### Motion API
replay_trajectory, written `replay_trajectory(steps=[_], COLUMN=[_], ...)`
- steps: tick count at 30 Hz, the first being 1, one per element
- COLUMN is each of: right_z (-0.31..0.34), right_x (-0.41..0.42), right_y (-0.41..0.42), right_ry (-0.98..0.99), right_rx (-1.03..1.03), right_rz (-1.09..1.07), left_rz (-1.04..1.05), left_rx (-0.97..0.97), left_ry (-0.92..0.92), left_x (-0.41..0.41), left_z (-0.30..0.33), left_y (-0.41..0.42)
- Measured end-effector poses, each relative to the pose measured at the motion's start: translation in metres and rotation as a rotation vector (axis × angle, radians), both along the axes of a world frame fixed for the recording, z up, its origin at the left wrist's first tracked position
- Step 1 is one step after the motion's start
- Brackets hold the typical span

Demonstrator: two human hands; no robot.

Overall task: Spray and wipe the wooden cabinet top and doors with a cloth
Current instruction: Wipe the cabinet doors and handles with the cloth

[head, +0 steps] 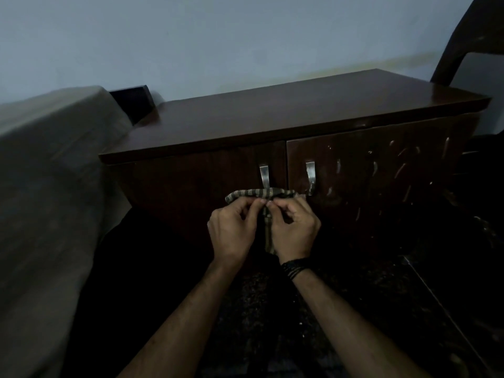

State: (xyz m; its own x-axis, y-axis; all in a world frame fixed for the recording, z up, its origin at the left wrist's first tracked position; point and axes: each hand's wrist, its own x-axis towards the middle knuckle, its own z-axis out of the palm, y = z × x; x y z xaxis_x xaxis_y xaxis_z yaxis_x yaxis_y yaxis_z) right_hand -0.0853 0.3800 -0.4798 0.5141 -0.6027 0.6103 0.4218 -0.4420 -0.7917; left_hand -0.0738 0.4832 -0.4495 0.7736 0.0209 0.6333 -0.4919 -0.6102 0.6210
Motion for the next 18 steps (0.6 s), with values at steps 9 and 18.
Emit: replay_trajectory(steps=[9,18], right_z=[0.007,0.021], right_x=[-0.002,-0.008], right_y=[-0.004,0.0], right_ry=[0.011,0.033], right_rx=[0.047,0.007], right_rz=[0.056,0.034], left_rz=[-0.049,-0.059], left_rx=[-0.098,-0.198], left_ry=[-0.031,-0.032], left_x=[-0.001,-0.002], left_z=[0.002,0.008], left_y=[-0.005,-0.014])
